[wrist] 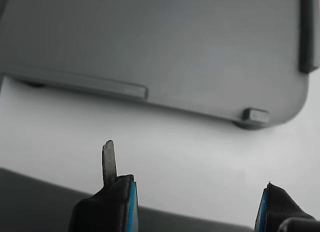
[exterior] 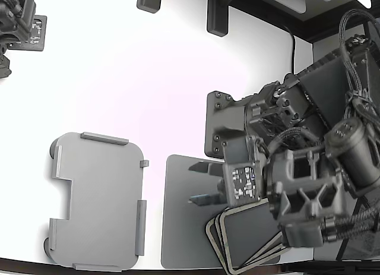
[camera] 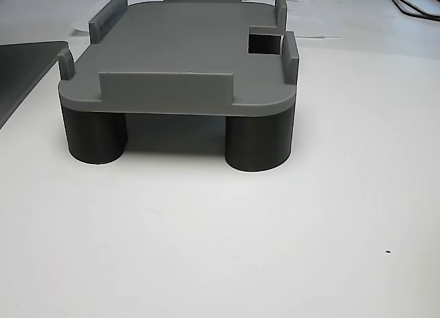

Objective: Move top rectangular frame to the holder.

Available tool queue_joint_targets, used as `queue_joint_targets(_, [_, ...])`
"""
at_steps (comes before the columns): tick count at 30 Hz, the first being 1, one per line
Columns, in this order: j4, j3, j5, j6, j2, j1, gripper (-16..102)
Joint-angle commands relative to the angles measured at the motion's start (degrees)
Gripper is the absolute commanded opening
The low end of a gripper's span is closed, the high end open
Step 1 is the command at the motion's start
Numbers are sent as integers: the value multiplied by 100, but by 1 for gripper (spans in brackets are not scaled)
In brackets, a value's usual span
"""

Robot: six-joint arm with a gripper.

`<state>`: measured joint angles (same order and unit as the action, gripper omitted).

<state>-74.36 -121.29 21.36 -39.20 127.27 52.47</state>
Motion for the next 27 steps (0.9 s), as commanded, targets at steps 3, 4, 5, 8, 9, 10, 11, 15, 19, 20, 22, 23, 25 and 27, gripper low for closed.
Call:
queue_joint_targets(3, [-835, 905, -606, -738, -773, 606, 100])
queue_joint_targets(4, [-905, 932, -642, -817, -800, 694, 100])
queue_joint_targets(5, [-932, 923, -659, -896, -782, 800, 100])
queue_joint_targets(8, [-1020, 949, -888, -1090, -817, 1046, 100])
queue_joint_targets(9, [-1081, 1011, -984, -1151, -888, 1116, 100])
queue_joint_targets(10, [-1134, 1037, -1072, -1222, -932, 1204, 99])
queue_joint_targets(11, [-1178, 1055, -1116, -1301, -967, 1301, 99])
queue_joint_targets(15, [-1397, 1134, -1178, -1564, -1072, 1652, 100])
queue_joint_targets(19, [-1406, 984, -1046, -1872, -1134, 2021, 100])
queue_joint_targets(20, [-1397, 949, -1072, -1916, -1151, 2065, 100])
queue_joint_targets(22, [-1371, 861, -1134, -1978, -1169, 2136, 100])
queue_joint_targets(23, [-1336, 817, -1151, -2021, -1169, 2180, 100])
queue_joint_targets(25, [-1266, 729, -1178, -2127, -1160, 2276, 100])
queue_joint_targets(27, [-1195, 633, -1222, -2241, -1151, 2391, 100])
